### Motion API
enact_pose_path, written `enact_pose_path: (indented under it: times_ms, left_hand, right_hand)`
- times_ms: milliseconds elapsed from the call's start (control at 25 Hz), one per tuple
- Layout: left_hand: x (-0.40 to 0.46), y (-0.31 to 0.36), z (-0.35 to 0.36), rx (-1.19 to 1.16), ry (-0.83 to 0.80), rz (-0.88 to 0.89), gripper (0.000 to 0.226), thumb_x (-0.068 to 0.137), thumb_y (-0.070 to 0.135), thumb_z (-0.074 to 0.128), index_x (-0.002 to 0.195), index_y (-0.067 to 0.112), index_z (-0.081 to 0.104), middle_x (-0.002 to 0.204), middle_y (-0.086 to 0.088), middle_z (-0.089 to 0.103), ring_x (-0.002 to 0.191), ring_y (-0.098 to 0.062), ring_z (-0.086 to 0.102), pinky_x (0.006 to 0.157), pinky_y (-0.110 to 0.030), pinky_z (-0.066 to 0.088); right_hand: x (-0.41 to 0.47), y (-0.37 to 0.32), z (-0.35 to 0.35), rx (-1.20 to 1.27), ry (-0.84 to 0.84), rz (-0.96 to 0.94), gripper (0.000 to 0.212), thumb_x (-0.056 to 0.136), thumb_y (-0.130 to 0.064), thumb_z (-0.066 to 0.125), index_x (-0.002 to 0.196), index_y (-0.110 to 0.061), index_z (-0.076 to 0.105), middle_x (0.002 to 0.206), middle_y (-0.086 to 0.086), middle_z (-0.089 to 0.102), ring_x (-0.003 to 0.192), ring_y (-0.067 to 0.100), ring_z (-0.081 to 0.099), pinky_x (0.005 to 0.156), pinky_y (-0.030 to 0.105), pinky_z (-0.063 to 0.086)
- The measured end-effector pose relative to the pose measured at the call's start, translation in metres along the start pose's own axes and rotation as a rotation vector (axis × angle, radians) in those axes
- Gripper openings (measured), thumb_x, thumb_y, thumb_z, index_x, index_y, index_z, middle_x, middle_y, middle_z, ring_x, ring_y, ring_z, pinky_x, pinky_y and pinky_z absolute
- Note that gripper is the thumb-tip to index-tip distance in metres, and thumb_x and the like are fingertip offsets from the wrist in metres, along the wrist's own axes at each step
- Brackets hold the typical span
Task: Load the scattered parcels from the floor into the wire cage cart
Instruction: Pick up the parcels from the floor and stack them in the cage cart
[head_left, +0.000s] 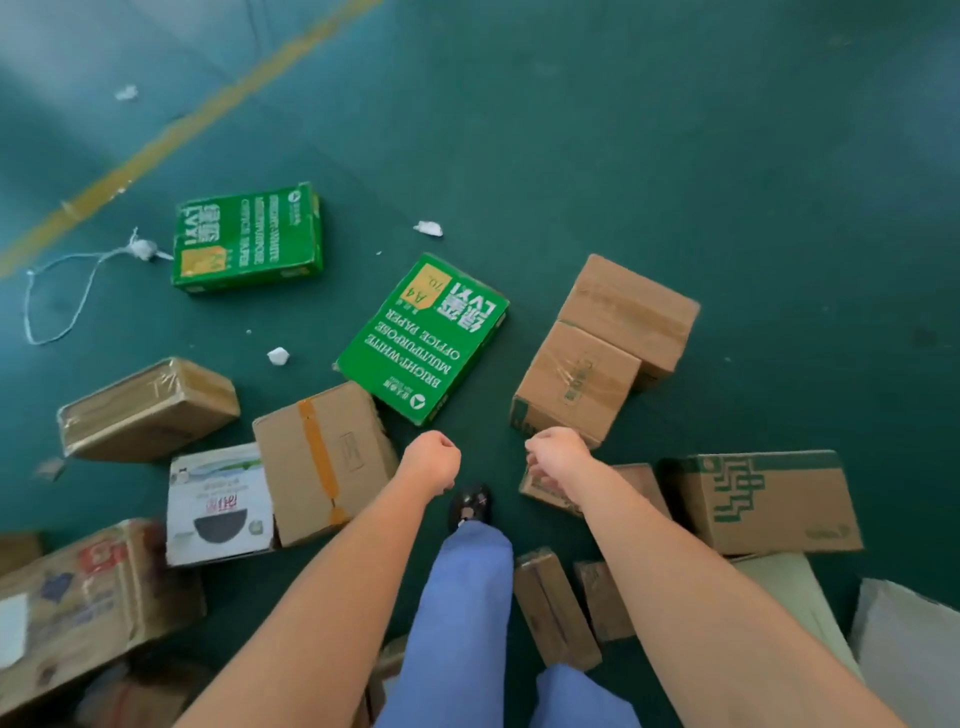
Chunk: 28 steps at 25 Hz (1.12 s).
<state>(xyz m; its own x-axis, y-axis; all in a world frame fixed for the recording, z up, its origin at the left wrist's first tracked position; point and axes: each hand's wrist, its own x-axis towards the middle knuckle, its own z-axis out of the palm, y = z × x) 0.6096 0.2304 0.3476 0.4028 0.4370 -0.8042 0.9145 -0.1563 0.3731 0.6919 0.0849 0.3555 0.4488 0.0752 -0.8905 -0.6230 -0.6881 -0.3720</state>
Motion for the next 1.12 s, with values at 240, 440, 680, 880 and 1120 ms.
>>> enact_pose_path:
  times_ms: [240,440,680,880,1120]
  left_hand:
    - [-0.008,-0.078,-0.039,-0.139,0.138,-0.083,0.017,0.095,0.008,0.038,0.097,0.009,0.055,0.093,-0.014,0.061,0.07,-0.025,0.058,0.061,-0.031,0.048]
    - [0.031,-0.18,-0.055,-0.226,0.254,-0.192,0.019,0.095,0.011,0.042,0.106,0.008,0.056,0.108,-0.015,0.063,0.096,-0.03,0.062,0.086,-0.04,0.053]
    - [0.162,-0.291,-0.069,-0.296,0.283,-0.334,0.038,0.094,0.016,0.047,0.131,0.006,0.048,0.129,-0.013,0.053,0.101,-0.026,0.055,0.082,-0.032,0.045]
    - [0.259,-0.364,-0.072,-0.339,0.282,-0.443,0.06,0.09,0.024,0.055,0.144,0.013,0.034,0.142,-0.012,0.039,0.121,-0.031,0.047,0.09,-0.034,0.042]
    - [0.314,-0.406,-0.062,-0.609,0.203,-0.549,0.091,0.088,0.035,0.065,0.154,0.018,0.004,0.158,-0.008,0.021,0.141,-0.031,0.029,0.113,-0.045,0.028]
  right_hand:
    - [0.01,-0.003,0.059,-0.244,-0.05,-0.133,0.01,0.094,-0.015,0.051,0.085,-0.01,0.053,0.078,0.013,0.055,0.071,0.026,0.05,0.059,0.033,0.037]
    - [0.047,0.004,0.143,-0.435,-0.096,-0.199,0.005,0.089,-0.013,0.051,0.085,-0.015,0.051,0.076,0.01,0.047,0.068,0.022,0.043,0.061,0.032,0.034]
    - [0.157,0.013,0.279,-0.56,-0.11,-0.148,0.047,0.097,-0.023,0.05,0.141,-0.01,0.038,0.135,0.013,0.049,0.119,0.03,0.05,0.083,0.026,0.035]
    - [0.245,0.026,0.366,-0.587,-0.09,-0.066,0.063,0.097,-0.029,0.051,0.15,-0.013,0.022,0.148,0.012,0.034,0.128,0.032,0.043,0.097,0.037,0.039]
    - [0.307,0.05,0.403,-0.482,-0.038,0.119,0.086,0.091,-0.039,0.061,0.153,-0.012,0.009,0.154,0.01,0.028,0.137,0.033,0.034,0.111,0.046,0.033]
